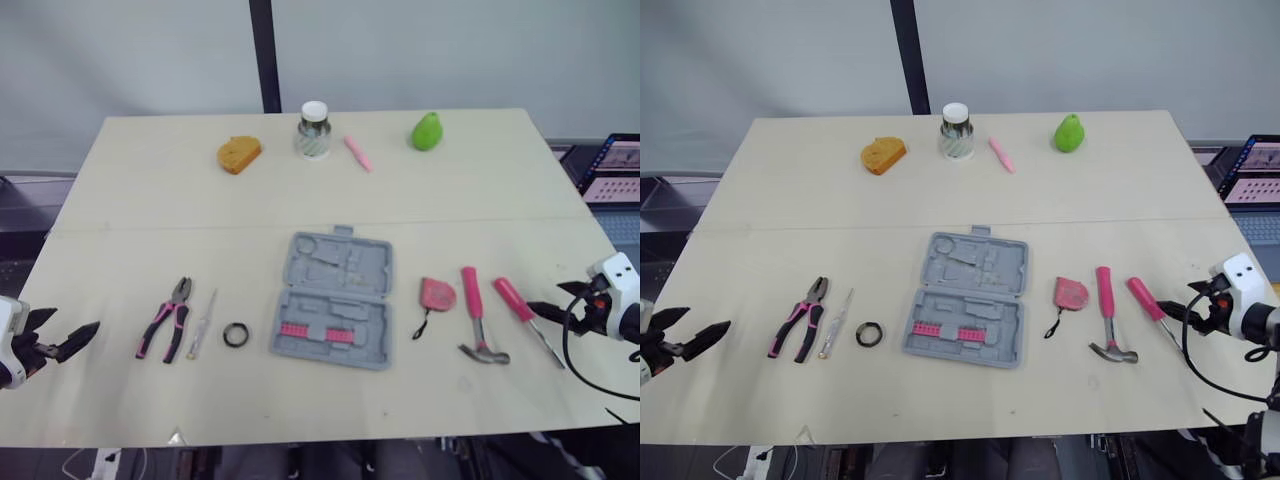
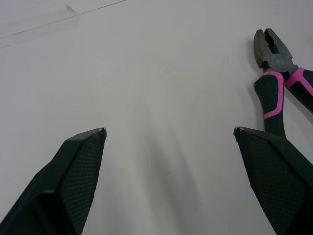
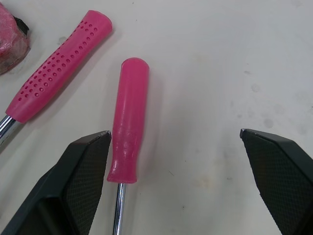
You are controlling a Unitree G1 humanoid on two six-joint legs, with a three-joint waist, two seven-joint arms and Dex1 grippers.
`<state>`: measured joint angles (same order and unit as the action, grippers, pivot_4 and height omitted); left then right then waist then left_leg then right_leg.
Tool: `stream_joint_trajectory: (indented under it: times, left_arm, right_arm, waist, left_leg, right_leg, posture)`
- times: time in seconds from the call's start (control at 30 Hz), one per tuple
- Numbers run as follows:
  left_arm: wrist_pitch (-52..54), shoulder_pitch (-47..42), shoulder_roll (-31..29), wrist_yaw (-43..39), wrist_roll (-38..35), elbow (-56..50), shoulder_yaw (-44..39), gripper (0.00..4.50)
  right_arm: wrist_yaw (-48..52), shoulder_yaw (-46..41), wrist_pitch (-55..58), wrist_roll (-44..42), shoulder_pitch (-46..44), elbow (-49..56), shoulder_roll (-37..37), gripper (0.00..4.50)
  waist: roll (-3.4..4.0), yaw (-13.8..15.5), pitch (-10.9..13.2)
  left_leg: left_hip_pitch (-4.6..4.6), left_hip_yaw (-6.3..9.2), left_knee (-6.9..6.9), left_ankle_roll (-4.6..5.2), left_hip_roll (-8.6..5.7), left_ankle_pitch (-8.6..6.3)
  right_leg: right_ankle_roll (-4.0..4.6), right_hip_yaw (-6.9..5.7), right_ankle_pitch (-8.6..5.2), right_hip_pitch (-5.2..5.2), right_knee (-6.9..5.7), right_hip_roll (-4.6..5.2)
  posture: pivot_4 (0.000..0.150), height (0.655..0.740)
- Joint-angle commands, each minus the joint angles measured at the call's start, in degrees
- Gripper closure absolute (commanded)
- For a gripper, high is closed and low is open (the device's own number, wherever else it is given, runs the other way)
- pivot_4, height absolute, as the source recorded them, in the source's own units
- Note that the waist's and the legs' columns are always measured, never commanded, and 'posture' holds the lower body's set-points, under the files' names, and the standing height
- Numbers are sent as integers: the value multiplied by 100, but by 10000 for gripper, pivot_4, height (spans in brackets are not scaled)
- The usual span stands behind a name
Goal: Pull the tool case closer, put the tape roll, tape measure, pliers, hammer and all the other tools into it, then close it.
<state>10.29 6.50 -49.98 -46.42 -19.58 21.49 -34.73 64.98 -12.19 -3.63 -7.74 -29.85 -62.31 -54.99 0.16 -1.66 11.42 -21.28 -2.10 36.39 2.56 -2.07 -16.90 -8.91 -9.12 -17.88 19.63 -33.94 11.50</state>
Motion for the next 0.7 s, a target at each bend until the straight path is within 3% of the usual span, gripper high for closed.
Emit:
stream_joint_trajectory:
  times: [0.03, 0.7]
  left_arm:
    - [-85, -28, -138, -27, 19, 108, -69, 318]
    - [-263, -67, -108, 24, 35, 212, -94, 318]
  right_arm:
    - [-39, -137, -65, -71, 13, 109, -200, 0]
    - [-68, -166, -123, -103, -35, 118, -229, 0]
  waist:
    - [0, 0, 0]
    - [0, 0, 0]
  left_leg:
    - [0, 0, 0, 0, 0, 0]
    - [0, -1, 0, 0, 0, 0]
  right_leg:
    - [0, 0, 0, 0, 0, 0]
    - [0, 1, 0, 1, -1, 0]
  posture:
    - [1500, 7400]
    - [1500, 7400]
